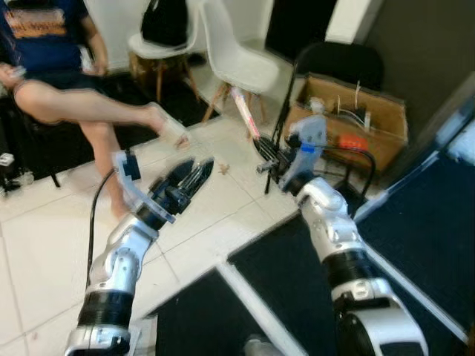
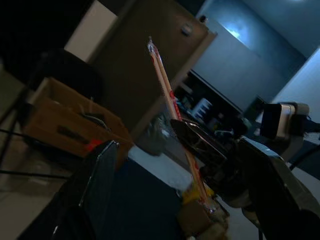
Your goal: Picking trash to rubbish bin
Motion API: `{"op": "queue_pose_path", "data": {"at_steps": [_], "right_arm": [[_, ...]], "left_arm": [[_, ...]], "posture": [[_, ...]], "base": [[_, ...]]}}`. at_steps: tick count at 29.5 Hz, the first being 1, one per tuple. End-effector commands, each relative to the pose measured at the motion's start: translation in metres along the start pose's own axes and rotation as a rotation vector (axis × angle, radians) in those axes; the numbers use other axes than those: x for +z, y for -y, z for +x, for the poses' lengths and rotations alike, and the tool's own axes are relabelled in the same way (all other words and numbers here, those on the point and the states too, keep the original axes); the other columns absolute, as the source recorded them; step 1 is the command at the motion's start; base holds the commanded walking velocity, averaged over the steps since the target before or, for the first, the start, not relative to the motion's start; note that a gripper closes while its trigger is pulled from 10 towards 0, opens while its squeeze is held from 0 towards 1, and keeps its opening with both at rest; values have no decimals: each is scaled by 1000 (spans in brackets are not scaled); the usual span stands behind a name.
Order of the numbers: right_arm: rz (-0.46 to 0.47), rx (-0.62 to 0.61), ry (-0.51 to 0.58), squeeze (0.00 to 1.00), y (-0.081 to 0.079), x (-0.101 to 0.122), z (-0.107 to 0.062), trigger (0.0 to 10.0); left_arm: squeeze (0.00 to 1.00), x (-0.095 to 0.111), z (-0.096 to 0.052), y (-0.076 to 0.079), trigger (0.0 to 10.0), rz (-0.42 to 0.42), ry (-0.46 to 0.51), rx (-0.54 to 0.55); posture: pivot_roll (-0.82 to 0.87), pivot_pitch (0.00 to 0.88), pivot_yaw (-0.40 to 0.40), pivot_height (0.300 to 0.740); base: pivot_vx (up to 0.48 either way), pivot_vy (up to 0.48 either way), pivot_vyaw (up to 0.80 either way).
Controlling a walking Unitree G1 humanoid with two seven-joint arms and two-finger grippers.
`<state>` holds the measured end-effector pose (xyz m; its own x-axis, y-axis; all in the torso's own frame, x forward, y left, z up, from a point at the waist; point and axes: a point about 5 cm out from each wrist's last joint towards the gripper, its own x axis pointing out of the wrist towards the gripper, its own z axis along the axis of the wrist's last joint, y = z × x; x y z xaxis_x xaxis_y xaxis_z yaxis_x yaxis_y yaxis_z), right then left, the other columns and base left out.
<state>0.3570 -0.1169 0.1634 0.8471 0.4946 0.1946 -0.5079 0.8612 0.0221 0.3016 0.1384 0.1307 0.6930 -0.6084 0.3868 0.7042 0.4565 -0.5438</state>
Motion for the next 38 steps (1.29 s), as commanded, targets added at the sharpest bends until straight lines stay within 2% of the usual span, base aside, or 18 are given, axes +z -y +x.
{"op": "queue_pose_path", "data": {"at_steps": [1, 15, 27, 31, 38], "right_arm": [[9, -13, -2, 0, 4, 0, -2, 10000], [11, -11, -1, 0, 4, 0, -2, 10000], [11, -9, 2, 0, 4, 1, -1, 10000], [17, -9, 16, 0, 4, 2, -2, 10000], [17, -7, 18, 0, 4, 3, -2, 10000]], "left_arm": [[0, -4, 0, 0, 10000, -8, -23, -6], [0, -4, -1, -1, 10000, 9, -37, 18], [0, -6, 0, -3, 10000, -17, -45, 51], [0, -5, 0, -4, 10000, -12, -41, 58], [0, -5, 0, -5, 10000, -16, -34, 66]], "posture": [[28, 0, -33, 740], [28, 0, -33, 740], [26, 0, -32, 740], [26, 0, -32, 740], [25, 0, -31, 740]], "base": [[0, 0, -800], [0, 0, -800], [0, 0, -800], [0, 0, 0], [291, 0, 0]]}}
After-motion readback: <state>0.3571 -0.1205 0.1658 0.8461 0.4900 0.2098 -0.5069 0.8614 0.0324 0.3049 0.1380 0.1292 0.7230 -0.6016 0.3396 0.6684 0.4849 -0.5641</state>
